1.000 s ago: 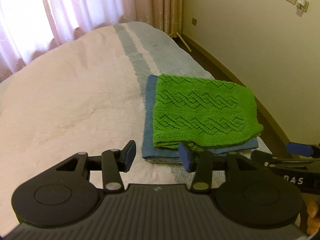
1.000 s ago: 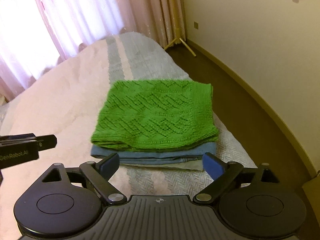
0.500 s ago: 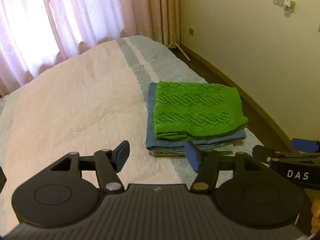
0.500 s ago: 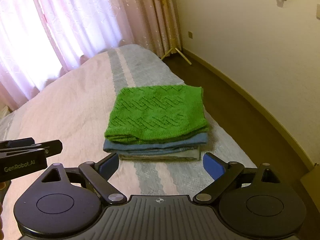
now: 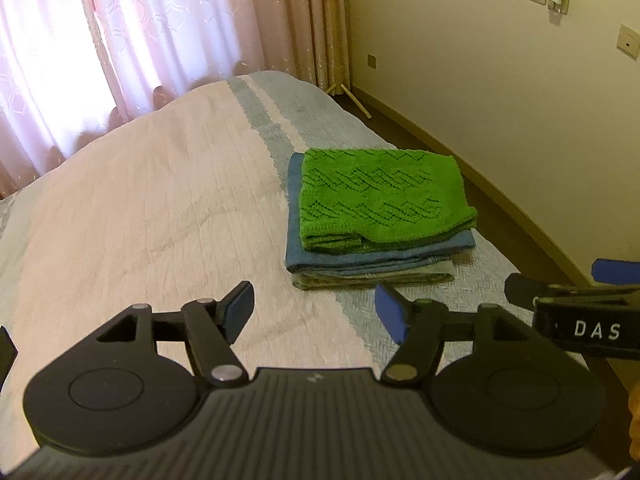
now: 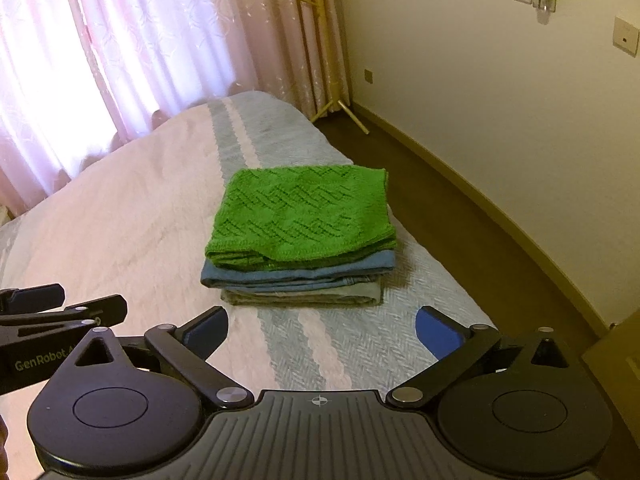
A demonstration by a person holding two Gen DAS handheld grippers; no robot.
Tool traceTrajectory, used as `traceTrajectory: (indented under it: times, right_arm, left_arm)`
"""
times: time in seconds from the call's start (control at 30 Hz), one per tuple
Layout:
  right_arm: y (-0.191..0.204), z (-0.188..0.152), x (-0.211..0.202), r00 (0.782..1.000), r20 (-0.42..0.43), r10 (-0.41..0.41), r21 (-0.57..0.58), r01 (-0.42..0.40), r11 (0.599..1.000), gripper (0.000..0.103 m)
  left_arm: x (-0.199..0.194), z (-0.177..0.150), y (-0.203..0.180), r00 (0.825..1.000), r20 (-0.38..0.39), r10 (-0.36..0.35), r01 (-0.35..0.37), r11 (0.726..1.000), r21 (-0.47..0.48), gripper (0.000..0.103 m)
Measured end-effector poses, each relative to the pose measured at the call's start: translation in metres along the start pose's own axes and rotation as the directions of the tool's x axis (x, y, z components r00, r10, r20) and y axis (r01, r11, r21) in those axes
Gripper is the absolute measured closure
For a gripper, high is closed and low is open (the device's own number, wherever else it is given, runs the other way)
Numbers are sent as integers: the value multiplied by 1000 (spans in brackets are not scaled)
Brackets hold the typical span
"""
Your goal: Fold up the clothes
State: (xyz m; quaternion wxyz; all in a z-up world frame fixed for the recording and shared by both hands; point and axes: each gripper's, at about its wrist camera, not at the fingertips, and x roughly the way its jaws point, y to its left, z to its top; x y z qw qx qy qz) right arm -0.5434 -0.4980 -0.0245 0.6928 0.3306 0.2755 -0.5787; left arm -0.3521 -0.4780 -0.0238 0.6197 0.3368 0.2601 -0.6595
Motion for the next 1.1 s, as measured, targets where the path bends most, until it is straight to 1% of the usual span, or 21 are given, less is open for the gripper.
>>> traceTrajectory:
  times: [0.2,0.27,0.33,0.5,0.6,0.7,0.83,1.1]
  right_arm:
    - [5,-6,-7,1000,6,-12,-20,12,1000,1]
    - [6,-7,-8,1000,5,-20,-19,20,1000,1]
    - [7,-8,-9,1000,3,-24,-14,24,1000,1]
    - [6,-10,-9,999,5,-33,7,33,999,1]
    - [6,-9,-8,999,7,-44,12,44,999,1]
    - [6,-9,-5,998,9,-66,8,66,998,1]
    - [6,-8,-1,996,11,-90,-1,90,996,1]
    - [3,-10,12,995,-21,-95,-9,95,995,1]
  left_arm:
    - [-10,-10,0,1000,20,-12,12,1000,10,34]
    - [-12,-11,1,1000,27,-17,17,1000,14,29]
    - [-13,-12,2,999,31,-21,20,1000,16,26]
    - [-12,-14,6,999,28,-33,33,999,10,22]
    - [-9,-15,6,999,21,-25,24,1000,15,19]
    - [-8,-17,3,999,33,-1,-1,999,47,14]
    - [-2,-17,1,1000,23,-1,0,998,57,14]
    - [12,-18,4,1000,-12,13,-13,999,45,14]
